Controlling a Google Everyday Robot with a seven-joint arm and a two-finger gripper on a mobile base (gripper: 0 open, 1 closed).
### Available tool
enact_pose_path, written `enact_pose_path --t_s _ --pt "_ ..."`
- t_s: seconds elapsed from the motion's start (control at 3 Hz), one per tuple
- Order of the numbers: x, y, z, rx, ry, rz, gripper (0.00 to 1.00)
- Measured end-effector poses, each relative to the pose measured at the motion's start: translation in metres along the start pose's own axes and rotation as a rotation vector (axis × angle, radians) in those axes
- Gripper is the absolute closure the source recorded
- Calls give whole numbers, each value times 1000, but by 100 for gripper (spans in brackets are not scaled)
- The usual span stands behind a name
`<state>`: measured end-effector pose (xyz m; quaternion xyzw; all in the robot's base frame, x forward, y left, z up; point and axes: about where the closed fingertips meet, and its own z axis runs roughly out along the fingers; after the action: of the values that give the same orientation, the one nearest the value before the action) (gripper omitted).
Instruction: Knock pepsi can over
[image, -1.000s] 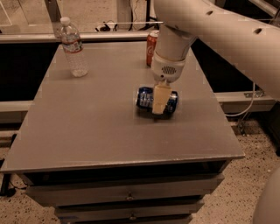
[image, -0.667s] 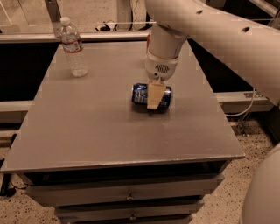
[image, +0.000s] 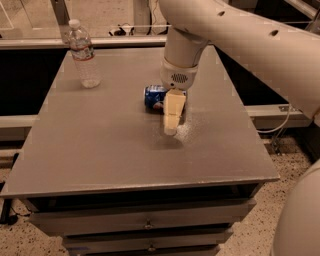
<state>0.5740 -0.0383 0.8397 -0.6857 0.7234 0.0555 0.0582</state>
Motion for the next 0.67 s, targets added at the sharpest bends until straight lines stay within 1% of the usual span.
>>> enact_pose_path --t_s 0.33,0.67 --pt "0 0 0 0 0 0 0" --pt "8 -3 -8 48 -17 71 0"
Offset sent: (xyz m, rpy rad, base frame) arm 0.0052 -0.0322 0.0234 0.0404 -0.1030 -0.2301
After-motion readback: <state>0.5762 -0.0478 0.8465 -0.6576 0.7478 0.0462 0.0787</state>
